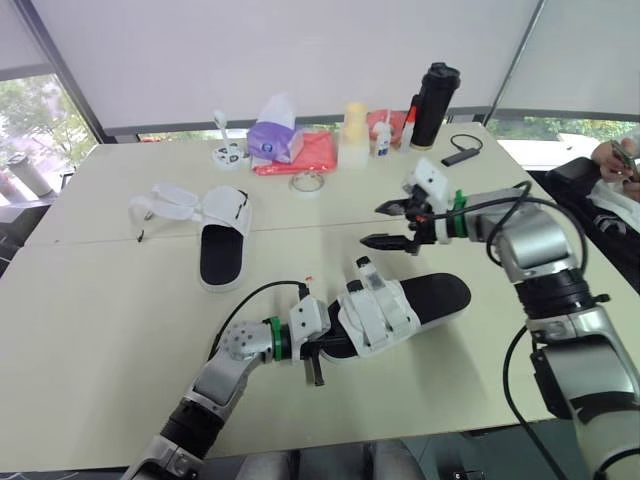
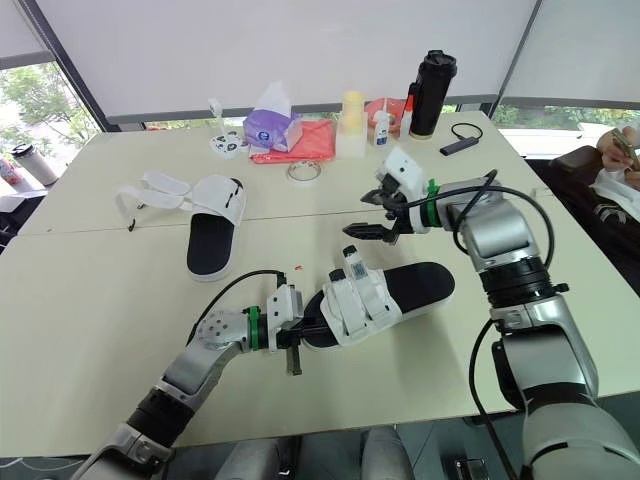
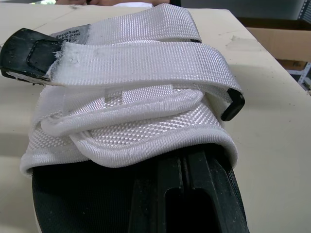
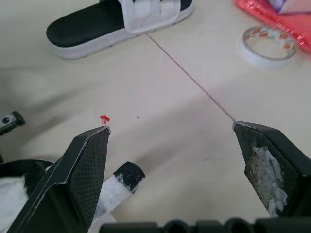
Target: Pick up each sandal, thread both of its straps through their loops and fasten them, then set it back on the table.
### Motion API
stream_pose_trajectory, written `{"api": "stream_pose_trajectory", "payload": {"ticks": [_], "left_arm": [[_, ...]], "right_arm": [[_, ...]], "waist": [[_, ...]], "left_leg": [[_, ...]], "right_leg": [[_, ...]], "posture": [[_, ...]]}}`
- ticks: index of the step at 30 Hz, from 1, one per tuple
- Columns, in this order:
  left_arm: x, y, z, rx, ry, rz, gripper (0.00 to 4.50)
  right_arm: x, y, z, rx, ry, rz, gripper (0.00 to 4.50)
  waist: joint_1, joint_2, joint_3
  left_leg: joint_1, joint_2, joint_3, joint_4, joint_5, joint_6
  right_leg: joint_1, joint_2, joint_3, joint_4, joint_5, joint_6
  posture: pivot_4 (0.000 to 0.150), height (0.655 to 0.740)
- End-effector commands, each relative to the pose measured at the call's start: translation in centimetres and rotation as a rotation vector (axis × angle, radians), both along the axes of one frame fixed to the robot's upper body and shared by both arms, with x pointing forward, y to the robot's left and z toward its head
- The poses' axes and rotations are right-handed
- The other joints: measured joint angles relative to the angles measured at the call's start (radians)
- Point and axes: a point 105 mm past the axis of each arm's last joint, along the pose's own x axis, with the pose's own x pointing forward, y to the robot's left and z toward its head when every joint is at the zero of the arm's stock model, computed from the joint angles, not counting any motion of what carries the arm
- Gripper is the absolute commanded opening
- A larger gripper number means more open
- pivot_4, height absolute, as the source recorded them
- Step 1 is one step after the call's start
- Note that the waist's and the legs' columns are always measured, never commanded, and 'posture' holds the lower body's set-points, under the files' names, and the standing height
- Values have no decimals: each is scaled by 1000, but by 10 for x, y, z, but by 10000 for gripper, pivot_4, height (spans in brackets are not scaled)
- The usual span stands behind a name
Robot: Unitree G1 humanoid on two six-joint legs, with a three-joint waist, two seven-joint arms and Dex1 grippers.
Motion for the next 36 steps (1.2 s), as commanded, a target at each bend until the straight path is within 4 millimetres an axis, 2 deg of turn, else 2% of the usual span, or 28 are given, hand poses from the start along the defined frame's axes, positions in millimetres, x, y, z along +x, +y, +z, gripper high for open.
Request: {"api": "stream_pose_trajectory", "payload": {"ticks": [1,4,10,13,19,24,29,32,36], "left_arm": [[-4,3,-21,67,55,-1,0],[-3,4,-21,72,48,-5,0],[-1,6,-21,77,41,-5,0],[2,8,-20,78,35,-4,0],[11,10,3,11,19,-1,0],[9,19,22,-37,66,-17,0],[4,32,38,-68,138,-26,0],[3,48,52,-79,188,-20,0],[12,59,66,-121,202,36,0]], "right_arm": [[-16,-25,20,-90,-187,31,43517],[-30,-47,4,-191,-239,47,43517],[-42,-69,-14,-342,-394,78,43517],[-49,-73,-24,-393,-456,115,43517],[-57,-54,-37,-400,-551,206,43517],[-63,-36,-43,-427,-663,298,43517],[-71,-24,-54,-465,-748,412,43517],[-75,-14,-63,-503,-850,521,43517],[-82,-7,-73,-523,-987,655,43517]], "waist": [[11,0,0],[14,-1,0],[10,2,0],[13,2,0],[11,2,1],[8,2,2],[9,2,5],[7,2,5],[5,2,6]], "left_leg": [[0,0,0,0,0,0],[-1,0,0,0,0,0],[0,0,2,0,0,0],[0,1,2,0,0,0],[0,1,2,0,0,0],[0,1,2,0,0,0],[-1,1,2,-1,0,0],[-1,1,1,-1,0,0],[0,1,2,-1,0,0]], "right_leg": [[0,0,0,-1,0,0],[1,0,-1,-2,-1,2],[0,0,1,-1,-1,1],[0,0,1,-1,-1,1],[0,0,1,-1,0,1],[0,0,1,-1,-1,0],[-2,0,1,-1,-1,1],[-1,0,1,0,-1,1],[-1,0,1,0,-1,1]], "posture": [[1500,7400],[1500,7400],[1500,7400],[1500,7400],[1500,7400],[1500,7400],[1500,7400],[1500,7400],[1500,7400]]}}
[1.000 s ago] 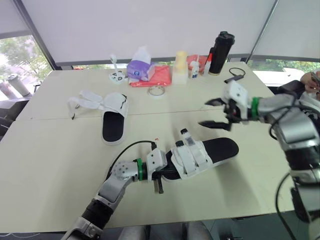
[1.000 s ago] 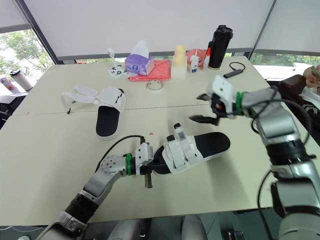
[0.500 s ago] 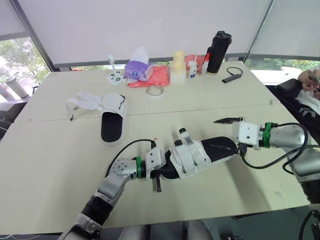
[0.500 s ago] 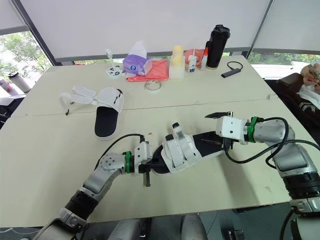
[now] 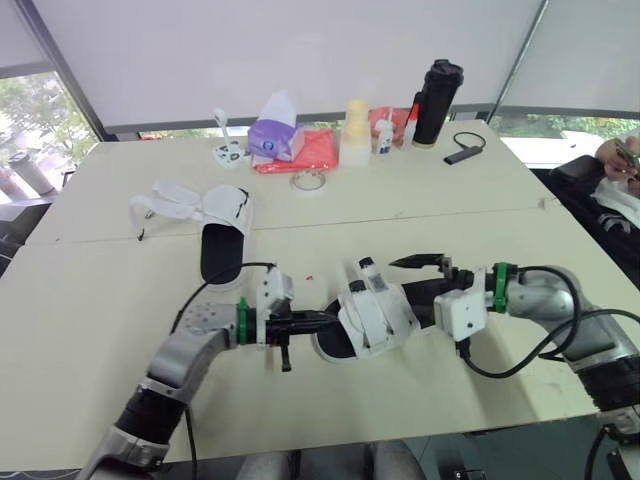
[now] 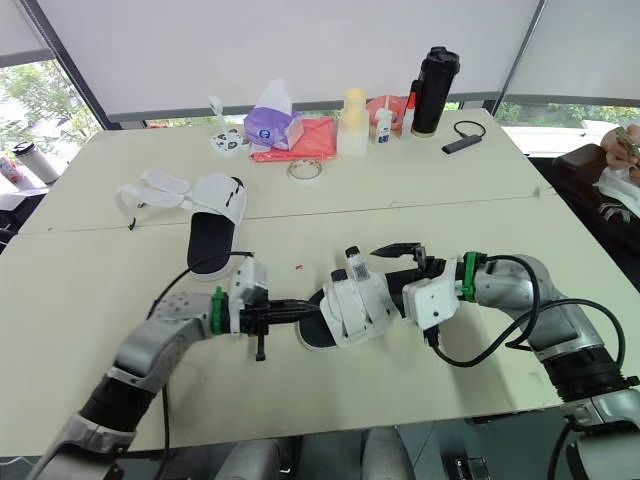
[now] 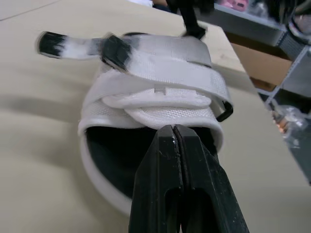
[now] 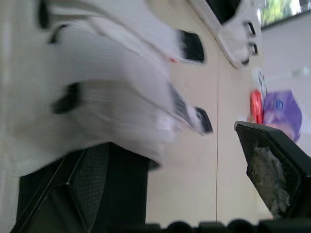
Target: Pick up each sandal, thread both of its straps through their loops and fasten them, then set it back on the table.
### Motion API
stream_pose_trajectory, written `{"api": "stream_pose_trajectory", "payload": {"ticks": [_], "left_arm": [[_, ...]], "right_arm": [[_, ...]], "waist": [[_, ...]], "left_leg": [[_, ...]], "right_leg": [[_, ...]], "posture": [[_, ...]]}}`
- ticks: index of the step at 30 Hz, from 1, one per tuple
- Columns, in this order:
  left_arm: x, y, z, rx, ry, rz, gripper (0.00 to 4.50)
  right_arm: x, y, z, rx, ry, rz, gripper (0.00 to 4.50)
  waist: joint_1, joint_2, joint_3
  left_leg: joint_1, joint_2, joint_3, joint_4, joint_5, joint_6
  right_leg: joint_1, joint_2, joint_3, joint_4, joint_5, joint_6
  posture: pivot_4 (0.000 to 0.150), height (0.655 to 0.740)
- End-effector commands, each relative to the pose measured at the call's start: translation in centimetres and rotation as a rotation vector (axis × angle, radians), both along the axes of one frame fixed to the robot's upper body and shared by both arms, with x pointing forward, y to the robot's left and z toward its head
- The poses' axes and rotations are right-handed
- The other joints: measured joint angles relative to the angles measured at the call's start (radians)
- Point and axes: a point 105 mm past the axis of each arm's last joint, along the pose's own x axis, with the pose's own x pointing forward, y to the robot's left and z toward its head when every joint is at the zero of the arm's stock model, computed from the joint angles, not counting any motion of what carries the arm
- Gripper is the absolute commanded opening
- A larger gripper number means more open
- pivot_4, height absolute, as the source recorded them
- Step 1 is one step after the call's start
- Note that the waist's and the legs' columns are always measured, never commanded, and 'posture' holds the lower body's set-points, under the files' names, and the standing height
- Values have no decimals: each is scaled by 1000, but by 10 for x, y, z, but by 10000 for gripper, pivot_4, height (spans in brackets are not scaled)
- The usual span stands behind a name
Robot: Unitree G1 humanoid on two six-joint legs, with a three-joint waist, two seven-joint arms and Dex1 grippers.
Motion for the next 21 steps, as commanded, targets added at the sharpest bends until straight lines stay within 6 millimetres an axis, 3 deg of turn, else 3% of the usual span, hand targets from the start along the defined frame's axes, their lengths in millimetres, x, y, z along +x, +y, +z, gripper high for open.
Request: {"api": "stream_pose_trajectory", "payload": {"ticks": [1,16,19,21], "left_arm": [[6,4,21,-60,-20,28,0],[20,13,24,-71,-28,119,0],[22,15,22,-70,-29,131,0],[23,16,21,-67,-30,136,0]], "right_arm": [[-8,9,-3,-38,-128,163,43517],[-12,36,-13,-25,-277,415,43517],[-12,39,-16,-38,-281,442,35817],[-11,38,-16,-40,-284,440,24488]], "waist": [[-1,0,0],[-18,-1,0],[-18,-1,0],[-18,-1,0]], "left_leg": [[0,0,0,0,0,0],[1,-1,0,-1,1,-1],[2,-1,0,-1,1,-1],[2,-1,0,-1,1,-2]], "right_leg": [[0,0,0,0,0,0],[0,1,1,2,0,0],[0,1,2,2,0,0],[0,1,2,3,0,0]], "posture": [[1500,7400],[1500,7400],[1500,7400],[1500,7400]]}}
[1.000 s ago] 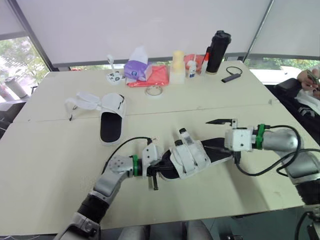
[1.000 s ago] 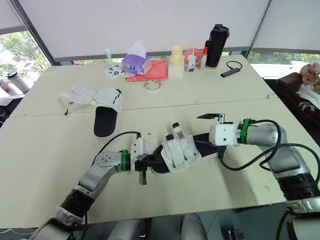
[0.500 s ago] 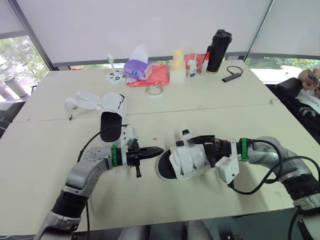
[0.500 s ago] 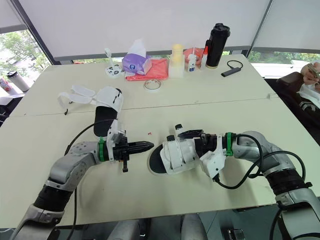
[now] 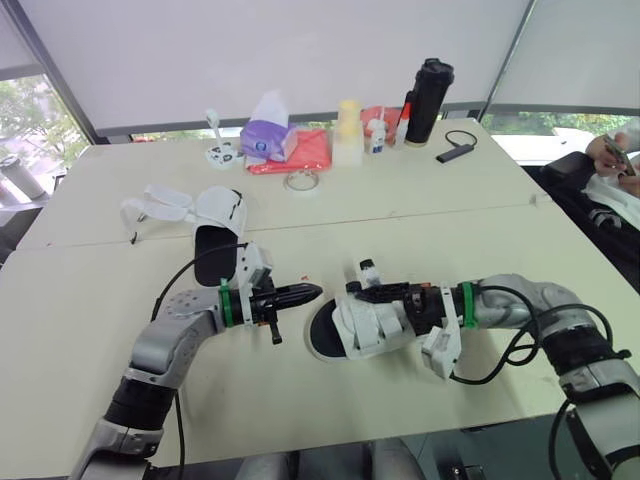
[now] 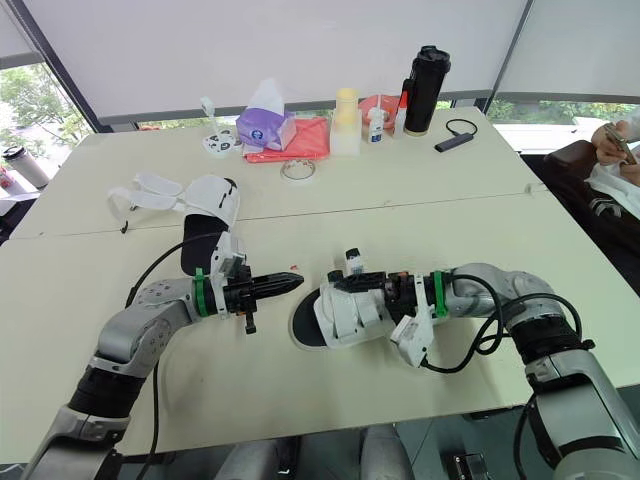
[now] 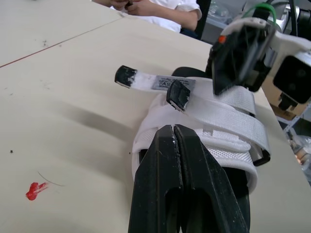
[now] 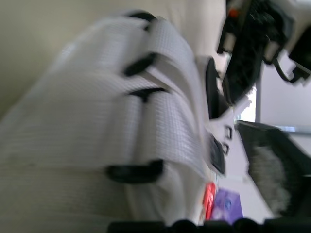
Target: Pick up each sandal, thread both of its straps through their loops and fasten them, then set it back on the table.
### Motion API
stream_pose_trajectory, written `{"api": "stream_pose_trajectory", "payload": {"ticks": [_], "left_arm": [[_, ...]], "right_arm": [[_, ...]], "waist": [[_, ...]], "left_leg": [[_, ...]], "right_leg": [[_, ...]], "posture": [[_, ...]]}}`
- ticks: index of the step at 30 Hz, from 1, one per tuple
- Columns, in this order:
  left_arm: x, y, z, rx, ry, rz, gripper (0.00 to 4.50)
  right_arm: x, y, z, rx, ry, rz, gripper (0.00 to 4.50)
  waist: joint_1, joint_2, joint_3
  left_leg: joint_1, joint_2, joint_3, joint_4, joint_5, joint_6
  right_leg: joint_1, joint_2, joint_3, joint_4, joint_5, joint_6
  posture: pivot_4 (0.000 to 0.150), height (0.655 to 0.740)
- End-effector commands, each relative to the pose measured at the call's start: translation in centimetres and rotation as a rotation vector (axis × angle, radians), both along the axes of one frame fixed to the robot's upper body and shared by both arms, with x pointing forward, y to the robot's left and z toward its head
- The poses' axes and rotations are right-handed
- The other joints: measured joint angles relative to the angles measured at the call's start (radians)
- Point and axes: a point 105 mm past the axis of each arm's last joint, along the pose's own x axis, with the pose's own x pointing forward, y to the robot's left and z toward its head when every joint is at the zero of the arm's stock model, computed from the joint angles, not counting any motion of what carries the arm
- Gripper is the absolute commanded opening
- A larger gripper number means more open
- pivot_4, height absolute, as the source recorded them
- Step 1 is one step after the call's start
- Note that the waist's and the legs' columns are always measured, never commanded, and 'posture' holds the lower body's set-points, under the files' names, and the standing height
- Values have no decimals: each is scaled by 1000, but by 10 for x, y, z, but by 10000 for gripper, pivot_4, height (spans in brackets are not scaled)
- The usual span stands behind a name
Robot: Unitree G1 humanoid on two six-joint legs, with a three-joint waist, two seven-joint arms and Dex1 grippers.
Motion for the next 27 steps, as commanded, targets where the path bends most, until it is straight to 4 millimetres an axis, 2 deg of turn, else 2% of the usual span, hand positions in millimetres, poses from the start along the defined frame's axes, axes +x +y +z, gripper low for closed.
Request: {"api": "stream_pose_trajectory", "payload": {"ticks": [1,5,12,14,18,22,25,27], "left_arm": [[4,5,10,-14,-49,22,0],[5,8,11,-16,-51,33,0],[6,11,12,-26,-56,56,0],[6,10,12,-31,-57,61,0],[5,8,12,-44,-57,68,0],[5,4,12,-50,-58,66,0],[6,2,11,-53,-59,65,0],[5,1,11,-54,-58,62,0]], "right_arm": [[2,3,6,23,-25,22,20155],[6,-2,10,28,-40,-7,349],[29,-11,37,155,-77,-175,349],[41,-18,46,223,-51,-291,349],[96,-48,74,446,34,-738,349],[136,-76,83,613,153,-1089,349],[157,-84,90,702,177,-1222,349],[166,-86,90,696,158,-1287,349]], "waist": [[1,0,0],[2,0,0],[1,0,0],[0,0,0],[0,0,0],[-1,0,1],[-1,1,1],[1,1,1]], "left_leg": [[0,0,0,0,0,0],[0,0,0,0,1,-1],[0,0,0,1,1,-1],[0,0,0,0,1,-1],[0,0,0,1,1,-1],[1,1,-1,1,1,-1],[0,0,0,0,1,-1],[0,0,0,-1,1,-1]], "right_leg": [[0,0,0,0,0,0],[0,0,1,1,0,0],[1,0,1,1,0,0],[0,0,1,1,0,0],[1,0,2,1,0,0],[0,0,2,2,1,-1],[-2,0,3,3,1,-1],[-2,0,2,3,1,-1]], "posture": [[1500,7400],[1500,7400],[1500,7400],[1500,7400],[1500,7400],[1500,7400],[1500,7400],[1500,7400]]}}
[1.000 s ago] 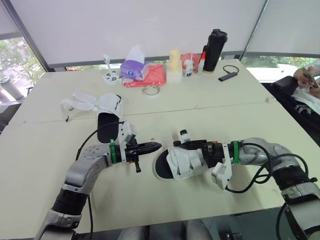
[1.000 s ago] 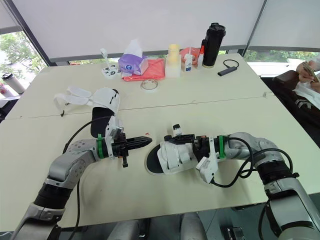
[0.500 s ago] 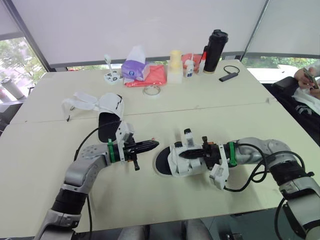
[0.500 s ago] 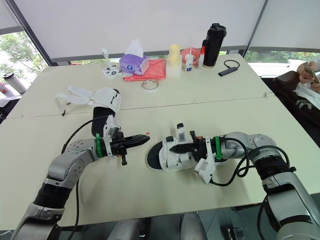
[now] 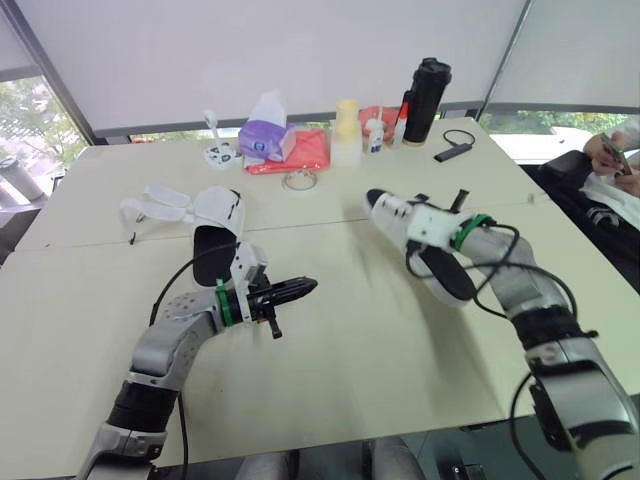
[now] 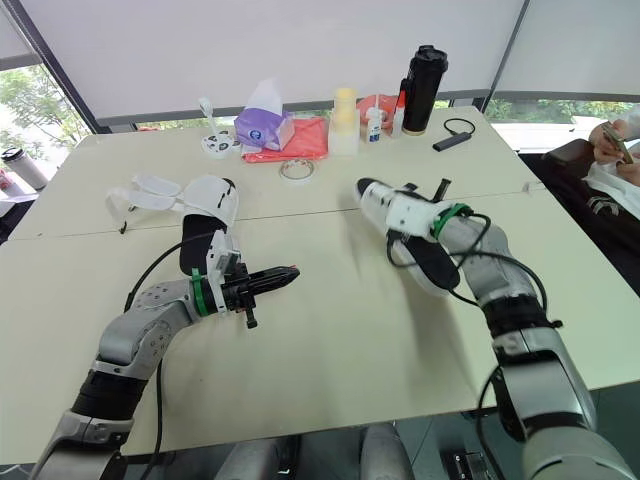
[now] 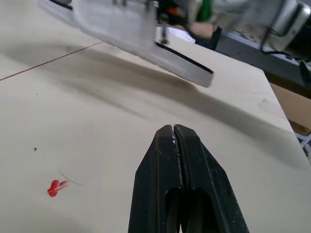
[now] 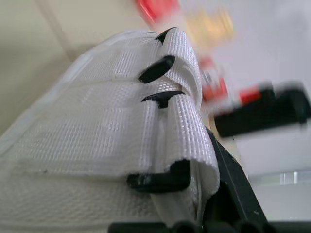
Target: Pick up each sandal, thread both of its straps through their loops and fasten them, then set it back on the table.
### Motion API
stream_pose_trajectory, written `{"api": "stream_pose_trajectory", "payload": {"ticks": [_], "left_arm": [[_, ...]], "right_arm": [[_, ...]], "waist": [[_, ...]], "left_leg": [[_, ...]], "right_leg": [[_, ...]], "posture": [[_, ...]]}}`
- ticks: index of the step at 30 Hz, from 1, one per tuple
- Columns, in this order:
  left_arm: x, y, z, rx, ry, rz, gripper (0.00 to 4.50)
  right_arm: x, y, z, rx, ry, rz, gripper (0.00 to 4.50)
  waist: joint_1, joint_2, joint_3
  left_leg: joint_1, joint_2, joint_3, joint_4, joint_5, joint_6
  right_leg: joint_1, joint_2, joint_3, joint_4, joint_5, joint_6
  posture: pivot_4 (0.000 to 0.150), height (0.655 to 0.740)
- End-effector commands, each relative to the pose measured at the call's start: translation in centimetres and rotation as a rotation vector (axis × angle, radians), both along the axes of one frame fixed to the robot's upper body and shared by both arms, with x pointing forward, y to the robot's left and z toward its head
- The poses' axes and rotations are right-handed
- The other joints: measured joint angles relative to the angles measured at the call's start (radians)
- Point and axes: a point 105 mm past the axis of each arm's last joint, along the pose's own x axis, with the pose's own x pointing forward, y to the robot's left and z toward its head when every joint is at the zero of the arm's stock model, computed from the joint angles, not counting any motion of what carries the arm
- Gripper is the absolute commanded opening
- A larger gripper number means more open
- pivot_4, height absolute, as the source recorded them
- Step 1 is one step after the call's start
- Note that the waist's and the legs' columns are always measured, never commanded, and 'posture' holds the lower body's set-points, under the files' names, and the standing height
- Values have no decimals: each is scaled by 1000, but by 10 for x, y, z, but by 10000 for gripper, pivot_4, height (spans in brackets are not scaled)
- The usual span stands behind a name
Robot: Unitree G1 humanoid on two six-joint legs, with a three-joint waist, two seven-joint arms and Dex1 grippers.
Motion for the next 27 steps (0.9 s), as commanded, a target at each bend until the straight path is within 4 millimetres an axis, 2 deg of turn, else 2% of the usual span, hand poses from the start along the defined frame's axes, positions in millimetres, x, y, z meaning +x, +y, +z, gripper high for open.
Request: {"api": "stream_pose_trajectory", "payload": {"ticks": [1,5,12,16,19,22,27], "left_arm": [[-1,-3,10,-7,-52,-11,0],[-2,-5,9,-7,-54,-10,0],[-4,-8,9,-15,-55,-5,0],[-4,-9,9,-14,-55,-4,0],[-5,-9,8,-16,-51,-3,0],[-6,-9,8,-14,-50,-4,0],[-6,-10,6,-7,-50,-7,0]], "right_arm": [[13,-5,22,24,-59,-95,349],[33,-23,19,-64,-42,-318,349],[37,-33,13,-254,-58,-418,349],[38,-31,8,-276,-27,-413,349],[38,-27,3,-166,4,-429,349],[38,-26,1,-116,19,-428,13946],[37,-29,-3,-105,70,-419,39677]], "waist": [[0,0,0],[-6,1,1],[-7,1,1],[-15,1,1],[-23,1,1],[-30,1,1],[-31,1,1]], "left_leg": [[0,0,0,-1,0,0],[-2,-1,1,-3,1,-1],[-2,-1,0,-12,5,-7],[-1,-1,0,-13,5,-8],[-1,-1,0,-13,6,-9],[0,-1,0,-13,6,-9],[0,-1,0,-13,7,-9]], "right_leg": [[-1,0,0,0,0,0],[-4,0,0,0,0,0],[-8,0,0,1,2,3],[-9,0,0,4,2,3],[-9,0,0,6,2,3],[-9,0,0,7,2,3],[-9,0,0,8,2,3]], "posture": [[1500,7400],[1500,7400],[1500,7400],[1500,7400],[1500,7400],[1500,7400],[1500,7400]]}}
